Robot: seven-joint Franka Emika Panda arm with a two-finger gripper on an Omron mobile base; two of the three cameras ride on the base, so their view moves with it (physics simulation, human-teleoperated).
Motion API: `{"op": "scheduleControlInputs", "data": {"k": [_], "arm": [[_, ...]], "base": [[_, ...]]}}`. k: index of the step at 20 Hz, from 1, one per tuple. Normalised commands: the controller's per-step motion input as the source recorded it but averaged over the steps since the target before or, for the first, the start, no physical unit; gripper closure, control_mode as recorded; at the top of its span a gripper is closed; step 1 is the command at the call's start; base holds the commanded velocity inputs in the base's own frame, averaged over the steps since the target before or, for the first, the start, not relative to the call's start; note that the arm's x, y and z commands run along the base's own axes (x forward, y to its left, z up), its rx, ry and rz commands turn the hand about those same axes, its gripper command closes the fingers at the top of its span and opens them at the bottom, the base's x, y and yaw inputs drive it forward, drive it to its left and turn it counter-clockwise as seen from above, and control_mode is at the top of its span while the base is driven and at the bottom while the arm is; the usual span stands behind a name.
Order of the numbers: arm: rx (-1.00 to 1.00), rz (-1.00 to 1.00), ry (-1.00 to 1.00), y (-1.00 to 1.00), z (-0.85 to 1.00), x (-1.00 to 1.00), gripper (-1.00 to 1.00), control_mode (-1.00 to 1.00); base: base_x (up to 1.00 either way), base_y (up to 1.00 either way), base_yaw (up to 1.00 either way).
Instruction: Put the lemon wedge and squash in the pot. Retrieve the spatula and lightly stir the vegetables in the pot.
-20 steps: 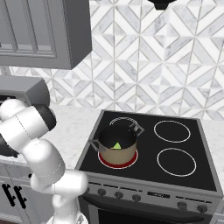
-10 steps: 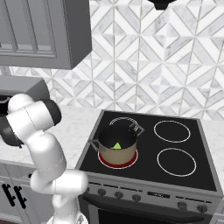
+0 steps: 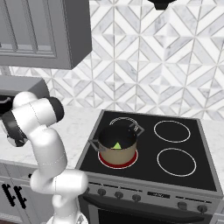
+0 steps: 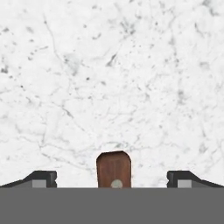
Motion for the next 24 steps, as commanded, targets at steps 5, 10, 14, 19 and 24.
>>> {"op": "scheduleControlInputs", "data": {"k": [5, 10, 14, 19, 24], "arm": [[0.00, 0.00, 0.00, 0.01, -0.16, 0.11, -1.00, -1.00], [0.00, 0.00, 0.00, 0.01, -0.15, 0.17, -1.00, -1.00], [-0.01, 0.00, 0.00, 0.00, -0.25, 0.12, -1.00, -1.00], [-0.07, 0.00, -0.03, 0.00, -0.47, -0.01, 1.00, -1.00], [-0.08, 0.00, -0.02, 0.00, -0.42, -0.04, 1.00, -1.00]], "base": [[0.00, 0.00, 0.00], [0.00, 0.00, 0.00], [0.00, 0.00, 0.00], [0.00, 0.00, 0.00], [0.00, 0.00, 0.00]]}}
